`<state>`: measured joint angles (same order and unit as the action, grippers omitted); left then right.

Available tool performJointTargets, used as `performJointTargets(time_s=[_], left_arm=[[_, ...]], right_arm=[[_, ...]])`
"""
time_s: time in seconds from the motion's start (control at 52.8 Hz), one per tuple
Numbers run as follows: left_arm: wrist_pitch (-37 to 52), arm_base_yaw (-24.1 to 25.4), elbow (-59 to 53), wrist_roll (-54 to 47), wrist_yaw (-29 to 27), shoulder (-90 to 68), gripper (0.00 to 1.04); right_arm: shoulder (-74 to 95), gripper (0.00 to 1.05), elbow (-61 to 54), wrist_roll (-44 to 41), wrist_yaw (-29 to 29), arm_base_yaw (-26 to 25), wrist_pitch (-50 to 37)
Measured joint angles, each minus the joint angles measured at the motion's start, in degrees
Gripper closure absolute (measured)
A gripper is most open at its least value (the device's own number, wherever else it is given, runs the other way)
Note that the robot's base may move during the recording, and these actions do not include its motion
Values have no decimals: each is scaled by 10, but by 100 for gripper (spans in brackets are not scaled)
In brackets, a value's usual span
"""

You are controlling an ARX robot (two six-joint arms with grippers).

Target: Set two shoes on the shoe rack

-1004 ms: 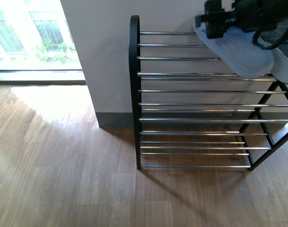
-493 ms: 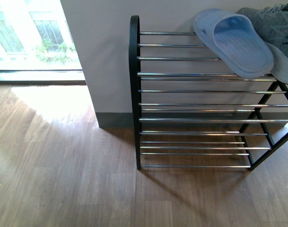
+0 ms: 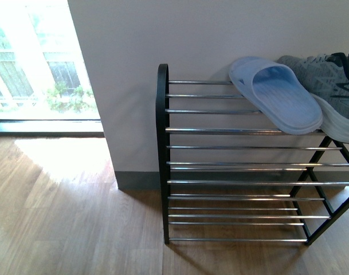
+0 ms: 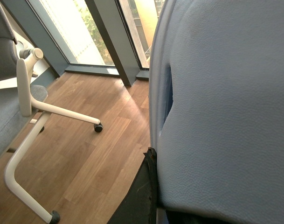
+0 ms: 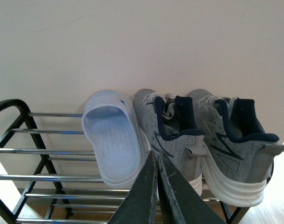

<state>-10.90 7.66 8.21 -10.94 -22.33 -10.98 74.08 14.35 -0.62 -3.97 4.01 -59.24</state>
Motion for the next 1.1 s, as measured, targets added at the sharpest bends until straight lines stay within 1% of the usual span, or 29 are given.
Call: performJointTargets(time_s=[0.057, 0.095, 0.114, 0.189, 0.303, 0.625, 1.099], left_arm=[[0, 0, 0, 0, 0, 0, 103], [0, 0, 0, 0, 0, 0, 103], [0, 0, 0, 0, 0, 0, 103], [0, 0, 0, 0, 0, 0, 103], [0, 0, 0, 0, 0, 0, 103], [0, 0, 0, 0, 0, 0, 103], [0, 0, 0, 0, 0, 0, 103]], right_arm=[[-26, 103, -19, 0, 6, -4, 8], [-42, 103, -31, 0, 33, -19, 12], [-42, 103, -35, 0, 36, -22, 9], [-48, 103, -56, 0, 38, -34, -15], [-81, 103, -84, 0, 38, -39, 5], [-226, 103, -122, 0, 40, -39, 109], [-405, 103, -132, 0, 40, -39, 264]])
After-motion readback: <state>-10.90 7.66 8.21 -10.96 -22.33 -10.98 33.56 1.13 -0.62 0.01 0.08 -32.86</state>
